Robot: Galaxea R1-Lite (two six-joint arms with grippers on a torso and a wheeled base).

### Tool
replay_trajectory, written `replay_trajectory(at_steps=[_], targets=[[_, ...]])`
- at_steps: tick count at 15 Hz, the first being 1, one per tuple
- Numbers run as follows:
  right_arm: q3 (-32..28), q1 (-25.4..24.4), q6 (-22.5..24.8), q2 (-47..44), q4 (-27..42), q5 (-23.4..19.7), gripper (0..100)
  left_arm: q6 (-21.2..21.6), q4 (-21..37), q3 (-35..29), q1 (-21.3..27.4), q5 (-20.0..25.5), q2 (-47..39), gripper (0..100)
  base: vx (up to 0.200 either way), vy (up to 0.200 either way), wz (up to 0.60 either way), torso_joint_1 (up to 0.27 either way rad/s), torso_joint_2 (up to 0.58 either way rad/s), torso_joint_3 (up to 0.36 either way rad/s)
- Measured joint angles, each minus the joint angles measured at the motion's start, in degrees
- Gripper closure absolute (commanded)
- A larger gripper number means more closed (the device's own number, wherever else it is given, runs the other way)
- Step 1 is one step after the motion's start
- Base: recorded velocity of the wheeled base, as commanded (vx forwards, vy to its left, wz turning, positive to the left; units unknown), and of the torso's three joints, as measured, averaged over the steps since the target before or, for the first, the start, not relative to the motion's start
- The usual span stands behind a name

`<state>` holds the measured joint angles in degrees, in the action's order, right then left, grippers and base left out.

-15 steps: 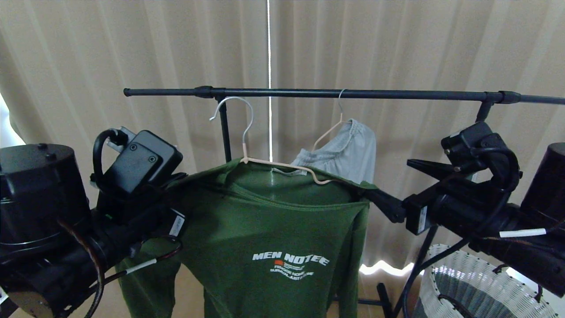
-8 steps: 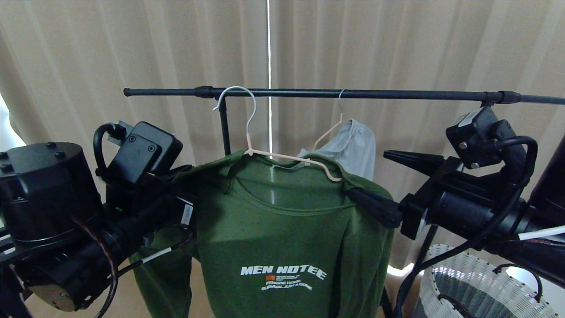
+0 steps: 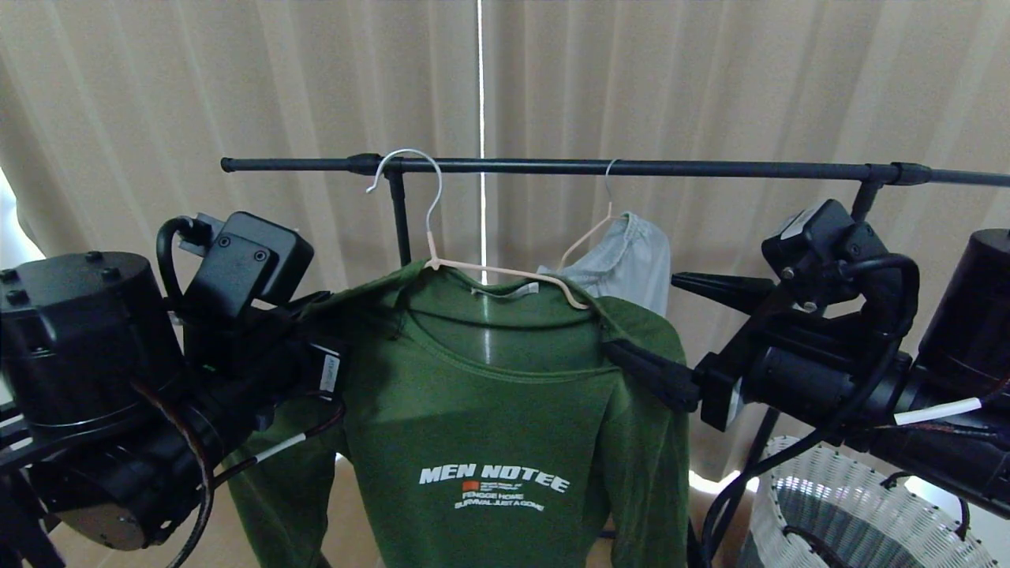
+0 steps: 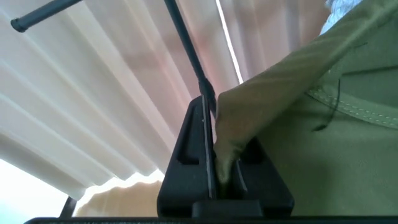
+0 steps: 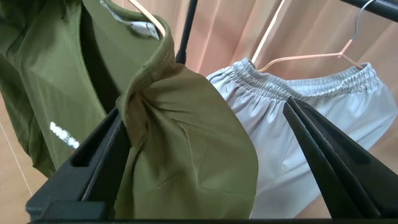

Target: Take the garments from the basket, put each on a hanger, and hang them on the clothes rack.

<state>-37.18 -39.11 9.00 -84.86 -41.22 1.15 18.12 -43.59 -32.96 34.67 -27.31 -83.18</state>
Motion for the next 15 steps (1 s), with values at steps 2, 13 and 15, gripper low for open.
replay_trajectory(at_steps=[2, 13, 15], targets=[[0.41, 0.00, 0.96, 0.02, 0.05, -0.02, 0, -1.56, 0.00, -1.13, -0.35, -0.11, -0.20, 100, 0.000, 0.000, 0.00, 0.000, 0.00, 0.000], [-3.02, 0.02, 4.08, -1.05, -0.05, 0.20, 0, -3.86, -3.07, 1.10, 4.16, 0.29, -1.28, 100, 0.000, 0.000, 0.00, 0.000, 0.00, 0.000], [-5.16, 0.00, 5.14, -2.44, -0.11, 0.46, 0, -3.54, -3.07, 1.27, 5.90, 0.27, -1.35, 100, 0.000, 0.000, 0.00, 0.000, 0.00, 0.000]])
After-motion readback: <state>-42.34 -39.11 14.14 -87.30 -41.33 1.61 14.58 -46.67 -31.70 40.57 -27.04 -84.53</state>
